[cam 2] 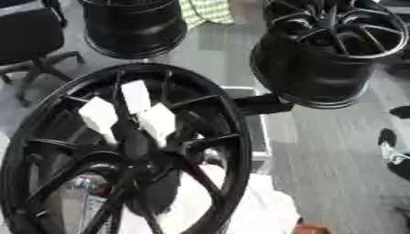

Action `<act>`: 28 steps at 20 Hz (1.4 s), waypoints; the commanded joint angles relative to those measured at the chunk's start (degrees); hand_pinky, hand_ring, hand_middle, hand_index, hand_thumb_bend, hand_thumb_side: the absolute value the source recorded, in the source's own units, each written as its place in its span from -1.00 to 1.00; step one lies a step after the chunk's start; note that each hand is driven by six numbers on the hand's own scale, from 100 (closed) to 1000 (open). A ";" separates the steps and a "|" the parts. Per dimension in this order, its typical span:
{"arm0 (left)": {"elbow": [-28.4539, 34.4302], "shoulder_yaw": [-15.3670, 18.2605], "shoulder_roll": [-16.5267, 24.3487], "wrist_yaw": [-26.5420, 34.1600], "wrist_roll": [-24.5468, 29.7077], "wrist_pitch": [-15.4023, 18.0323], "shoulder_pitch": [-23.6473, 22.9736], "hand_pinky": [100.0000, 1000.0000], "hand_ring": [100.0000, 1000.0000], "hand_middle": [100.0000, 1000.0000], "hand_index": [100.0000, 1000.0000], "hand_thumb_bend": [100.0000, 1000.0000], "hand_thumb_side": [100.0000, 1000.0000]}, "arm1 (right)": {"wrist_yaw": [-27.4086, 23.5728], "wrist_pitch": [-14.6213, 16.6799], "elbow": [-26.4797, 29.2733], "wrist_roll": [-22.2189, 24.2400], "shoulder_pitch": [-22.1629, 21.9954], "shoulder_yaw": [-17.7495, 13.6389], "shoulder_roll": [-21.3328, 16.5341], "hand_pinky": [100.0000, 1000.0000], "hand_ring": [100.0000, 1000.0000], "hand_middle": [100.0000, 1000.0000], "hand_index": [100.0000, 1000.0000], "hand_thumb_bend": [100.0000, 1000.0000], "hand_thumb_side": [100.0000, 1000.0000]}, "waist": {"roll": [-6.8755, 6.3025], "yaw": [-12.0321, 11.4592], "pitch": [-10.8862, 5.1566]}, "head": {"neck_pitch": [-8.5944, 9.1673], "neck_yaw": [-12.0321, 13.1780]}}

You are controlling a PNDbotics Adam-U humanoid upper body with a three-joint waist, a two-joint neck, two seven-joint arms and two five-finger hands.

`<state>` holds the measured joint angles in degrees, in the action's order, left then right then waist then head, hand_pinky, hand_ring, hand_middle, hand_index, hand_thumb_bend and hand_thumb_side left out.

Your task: Pull the pin out of the wheel hub.

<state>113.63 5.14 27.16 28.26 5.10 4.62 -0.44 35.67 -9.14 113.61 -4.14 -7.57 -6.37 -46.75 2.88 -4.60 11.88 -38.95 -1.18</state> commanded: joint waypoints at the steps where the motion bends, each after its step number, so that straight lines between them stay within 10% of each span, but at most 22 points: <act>1: 0.97 0.14 1.53 -0.07 0.17 0.05 0.41 0.70 0.54 0.61 0.67 -1.00 0.42 | 0.15 2.28 0.98 2.22 1.00 -0.54 -7.79 0.81 0.61 0.31 0.44 -0.80 -0.76 | 0.02 0.12 -0.77 | -0.07 -0.17; 14: 0.97 -0.95 2.64 -0.14 1.16 -0.30 1.02 0.71 0.54 0.61 0.67 -1.00 0.41 | -12.96 11.88 0.98 18.00 18.46 7.22 -28.20 0.81 0.62 0.36 0.45 -0.58 -0.75 | 0.83 -1.25 -1.05 | -0.12 -2.29; 28: 0.97 -2.15 3.32 0.52 2.24 -1.29 1.94 0.71 0.54 0.61 0.66 -1.00 0.43 | -21.94 12.41 0.98 32.74 42.74 20.58 -25.54 0.80 0.64 0.37 0.47 -0.56 -0.69 | 1.62 -3.45 -1.54 | -0.16 -5.36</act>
<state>113.63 2.90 28.73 28.60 7.14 3.41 1.00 14.47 3.69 113.97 27.58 34.18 14.05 -71.76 4.71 -8.00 11.20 -39.22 -6.23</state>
